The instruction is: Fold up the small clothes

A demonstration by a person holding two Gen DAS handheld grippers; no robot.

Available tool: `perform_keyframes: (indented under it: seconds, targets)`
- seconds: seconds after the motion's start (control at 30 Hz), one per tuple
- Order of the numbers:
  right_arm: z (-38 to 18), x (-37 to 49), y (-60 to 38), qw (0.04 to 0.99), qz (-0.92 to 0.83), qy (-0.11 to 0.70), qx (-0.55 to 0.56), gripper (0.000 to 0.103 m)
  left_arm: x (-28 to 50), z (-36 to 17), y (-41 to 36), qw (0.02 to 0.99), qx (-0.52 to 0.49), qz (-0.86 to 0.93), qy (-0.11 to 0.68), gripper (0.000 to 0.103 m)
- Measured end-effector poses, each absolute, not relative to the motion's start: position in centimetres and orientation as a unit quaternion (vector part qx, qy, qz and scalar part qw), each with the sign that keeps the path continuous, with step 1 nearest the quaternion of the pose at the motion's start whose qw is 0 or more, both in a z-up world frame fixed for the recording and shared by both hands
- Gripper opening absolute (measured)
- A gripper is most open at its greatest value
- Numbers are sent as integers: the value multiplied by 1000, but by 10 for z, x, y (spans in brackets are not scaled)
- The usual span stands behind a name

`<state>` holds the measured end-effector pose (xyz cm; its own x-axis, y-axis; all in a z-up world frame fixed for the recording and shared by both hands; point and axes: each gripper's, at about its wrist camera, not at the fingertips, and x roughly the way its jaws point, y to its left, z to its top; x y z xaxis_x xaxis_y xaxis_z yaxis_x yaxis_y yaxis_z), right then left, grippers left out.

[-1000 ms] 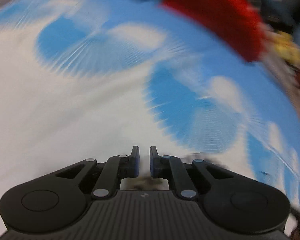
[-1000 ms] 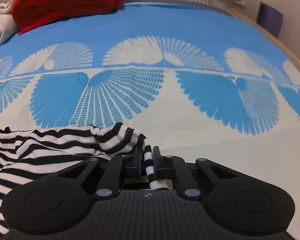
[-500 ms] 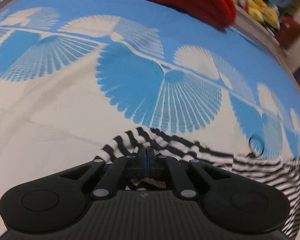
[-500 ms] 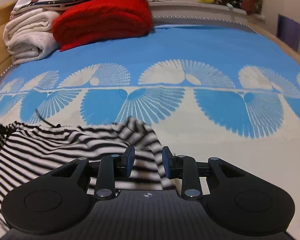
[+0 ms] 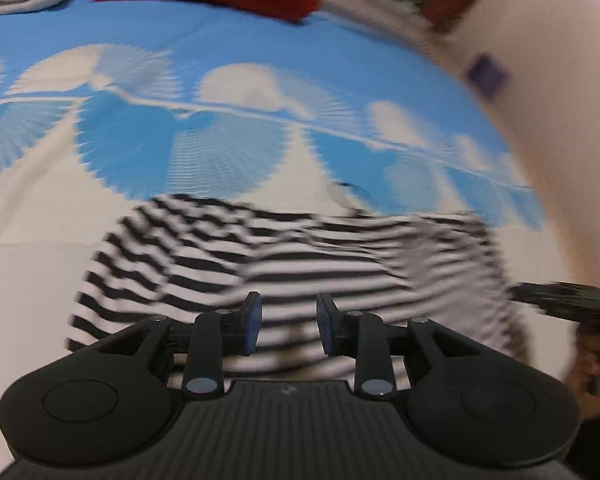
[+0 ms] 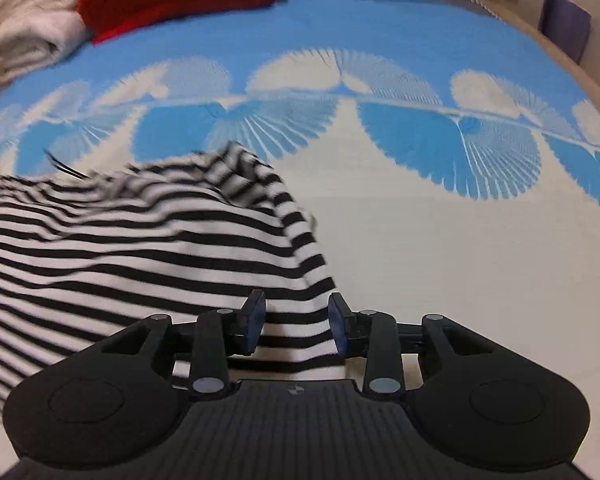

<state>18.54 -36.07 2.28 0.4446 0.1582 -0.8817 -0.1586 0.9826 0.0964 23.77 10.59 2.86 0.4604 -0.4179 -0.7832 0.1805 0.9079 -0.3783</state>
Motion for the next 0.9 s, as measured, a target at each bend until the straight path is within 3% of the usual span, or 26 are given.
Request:
perform_keyframes:
  seconds: [0.17,0.23,0.4,0.47,0.5,0.6,0.77,0.9]
  targets:
    - [-13,162,-375,794,60,601,-62,40,210,-10,84,792,-20,-180,583,33]
    - [-11,153,-384,799,53,596,-53,42,199,-16,80,790,13,-175,587,33]
    - [-3,130,-395,800,46,598,-27,42,174,4,94,796,-79,-188,569,34]
    - [-13,117,-390,783,21,614,-93,42,162,-15,84,777,-13,-150,611,31]
    - [-13,113,-389,781,10,613,-118,42,154,-22,79,775,34,-129,617,25]
    - [25,103,-396,830,-20,554,-67,42,132,7,81,814,39,-110,569,24]
    - [113,72,-402,919,-16,390,45,44,88,83,111,896,-34,-64,438,36]
    - [130,41,-395,942,13,326,73,52,64,93,129,912,-99,-38,397,36]
